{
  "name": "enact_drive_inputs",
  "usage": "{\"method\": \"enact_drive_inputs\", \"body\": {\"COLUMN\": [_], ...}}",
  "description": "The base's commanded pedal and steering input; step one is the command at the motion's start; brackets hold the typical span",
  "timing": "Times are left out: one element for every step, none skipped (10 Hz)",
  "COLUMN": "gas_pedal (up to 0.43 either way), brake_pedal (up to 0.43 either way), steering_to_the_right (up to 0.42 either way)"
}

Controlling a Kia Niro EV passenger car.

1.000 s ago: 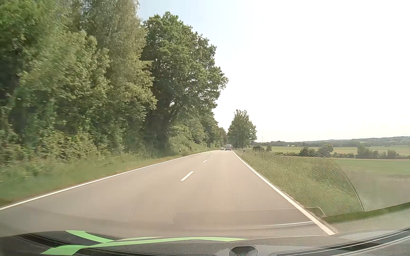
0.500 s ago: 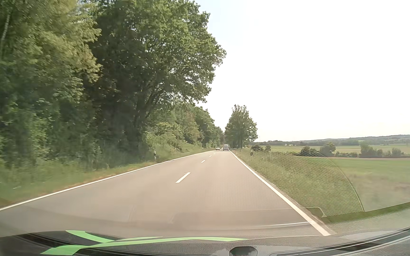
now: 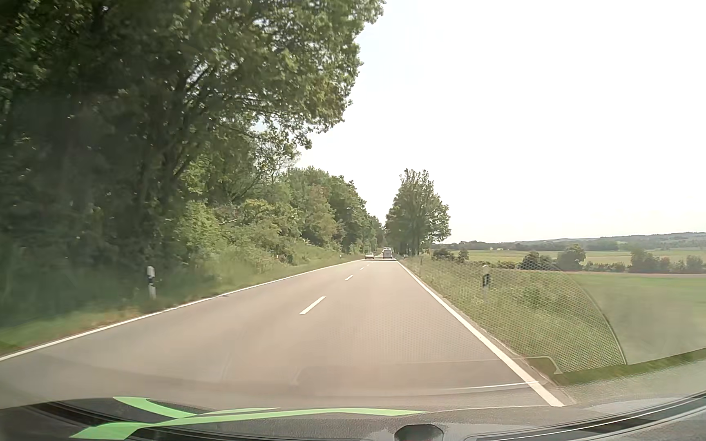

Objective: Follow the waypoints while adhering to traffic rules and regulations

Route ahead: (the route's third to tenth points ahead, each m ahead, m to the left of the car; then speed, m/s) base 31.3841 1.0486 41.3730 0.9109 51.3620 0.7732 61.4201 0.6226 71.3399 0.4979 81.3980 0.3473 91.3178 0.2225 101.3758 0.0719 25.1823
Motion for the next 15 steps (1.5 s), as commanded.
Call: {"method": "enact_drive_inputs", "body": {"gas_pedal": [0.079, 0.039, 0.000, 0.000, 0.000, 0.000, 0.000, 0.000, 0.028, 0.039, 0.039, 0.039, 0.047, 0.047, 0.047], "brake_pedal": [0.000, 0.000, 0.000, 0.000, 0.000, 0.000, 0.000, 0.000, 0.000, 0.000, 0.000, 0.000, 0.000, 0.000, 0.000], "steering_to_the_right": [0.000, 0.000, 0.000, 0.000, 0.000, 0.000, 0.000, 0.000, 0.000, -0.001, -0.001, -0.001, -0.001, -0.001, -0.001]}}
